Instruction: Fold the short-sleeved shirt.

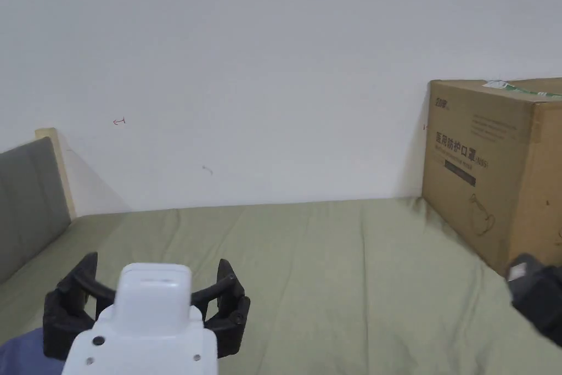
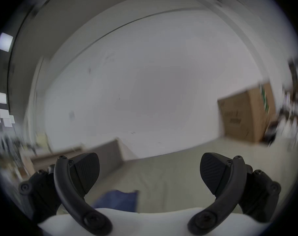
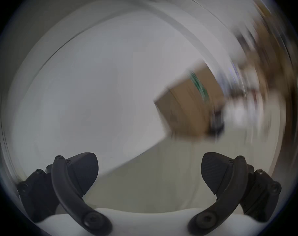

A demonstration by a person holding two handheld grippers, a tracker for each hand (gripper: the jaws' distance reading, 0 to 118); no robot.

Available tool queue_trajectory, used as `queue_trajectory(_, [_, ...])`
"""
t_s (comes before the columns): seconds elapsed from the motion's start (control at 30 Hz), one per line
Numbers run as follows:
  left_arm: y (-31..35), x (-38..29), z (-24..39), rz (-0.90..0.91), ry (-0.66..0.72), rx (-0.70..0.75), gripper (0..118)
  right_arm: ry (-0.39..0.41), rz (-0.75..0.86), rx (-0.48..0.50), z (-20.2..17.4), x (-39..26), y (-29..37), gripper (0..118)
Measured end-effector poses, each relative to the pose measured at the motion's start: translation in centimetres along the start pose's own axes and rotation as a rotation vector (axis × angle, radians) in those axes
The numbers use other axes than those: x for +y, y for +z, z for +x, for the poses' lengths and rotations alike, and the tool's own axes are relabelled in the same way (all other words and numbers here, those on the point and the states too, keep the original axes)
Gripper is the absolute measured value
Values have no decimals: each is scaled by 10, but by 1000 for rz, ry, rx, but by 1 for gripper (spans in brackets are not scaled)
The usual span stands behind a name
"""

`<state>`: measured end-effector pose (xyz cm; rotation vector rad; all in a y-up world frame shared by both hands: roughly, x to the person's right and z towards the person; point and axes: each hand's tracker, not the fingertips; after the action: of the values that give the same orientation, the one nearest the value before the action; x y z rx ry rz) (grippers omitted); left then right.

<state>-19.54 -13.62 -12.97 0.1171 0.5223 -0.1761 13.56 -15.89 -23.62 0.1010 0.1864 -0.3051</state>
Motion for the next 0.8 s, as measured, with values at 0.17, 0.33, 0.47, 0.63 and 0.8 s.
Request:
queue_trajectory(0.17, [19, -11, 7, 33, 59, 33, 117, 350, 37, 22, -46, -24, 17, 118])
queue_trajectory(0.33, [19, -11, 15, 52, -38, 21, 117, 281, 6, 34, -45, -19, 16, 118])
queue_trajectory(0.47, [20, -13, 16, 31, -11, 1, 117, 297, 11, 34, -43, -15, 19, 118])
queue_trajectory(0.63, [17, -17, 20, 0, -24, 15, 116, 295, 8, 44, -41, -13, 20, 118])
queue_trajectory(0.8, [15, -18, 20, -23, -4, 5, 112, 325, 3, 62, -43, -17, 23, 118])
